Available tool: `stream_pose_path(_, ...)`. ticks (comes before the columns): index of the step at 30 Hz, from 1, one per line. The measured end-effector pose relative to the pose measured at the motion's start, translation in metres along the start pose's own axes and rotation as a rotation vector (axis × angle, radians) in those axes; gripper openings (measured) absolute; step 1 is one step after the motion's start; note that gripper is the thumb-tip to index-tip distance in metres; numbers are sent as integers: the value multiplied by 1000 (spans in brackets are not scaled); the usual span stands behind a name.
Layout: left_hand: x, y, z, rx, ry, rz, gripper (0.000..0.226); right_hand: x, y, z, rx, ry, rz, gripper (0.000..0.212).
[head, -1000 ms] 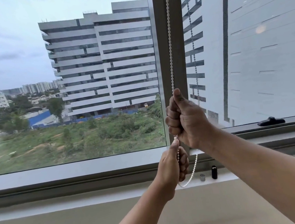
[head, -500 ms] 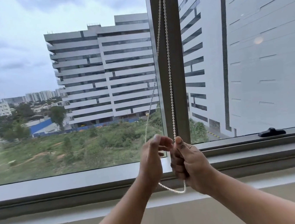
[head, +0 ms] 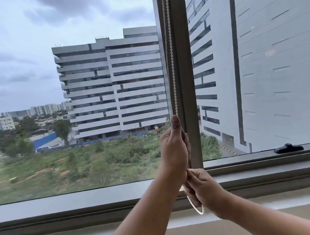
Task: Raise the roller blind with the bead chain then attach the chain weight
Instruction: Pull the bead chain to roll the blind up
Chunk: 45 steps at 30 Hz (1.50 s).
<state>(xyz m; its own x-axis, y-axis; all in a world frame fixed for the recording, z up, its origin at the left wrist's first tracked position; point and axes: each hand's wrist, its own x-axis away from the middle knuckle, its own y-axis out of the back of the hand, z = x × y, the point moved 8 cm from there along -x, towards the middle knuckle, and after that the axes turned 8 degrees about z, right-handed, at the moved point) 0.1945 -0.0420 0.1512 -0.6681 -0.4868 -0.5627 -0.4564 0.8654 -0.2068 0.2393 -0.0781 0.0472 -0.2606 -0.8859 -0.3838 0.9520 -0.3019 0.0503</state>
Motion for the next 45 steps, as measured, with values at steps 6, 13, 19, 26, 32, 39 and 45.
stream_pose_path(6, 35, 16, 50, -82, 93, -40, 55, 21, 4, -41, 375, -142, 164, 49)
stream_pose_path(13, 44, 24, 68, -67, 132, -82, 56, 7, 31, 1, 645, -181, 212, 14)
stream_pose_path(19, 45, 11, 67, 9, 113, -33, 48, -29, 43, 71, 492, -44, 72, 17)
stream_pose_path(26, 45, -1, 66, -44, 123, -15, 51, -52, 28, 118, -385, -10, 17, 42)
stream_pose_path(32, 53, 1, 83, -95, 129, -9, 53, -42, 28, 101, -339, 152, -71, 48)
stream_pose_path(39, 98, 27, 141, -271, 330, 53, 54, -6, 27, 4, -377, -19, -138, 45)
stream_pose_path(45, 50, 33, 78, -269, 170, -25, 48, 5, 11, -17, -313, -71, -165, 44)
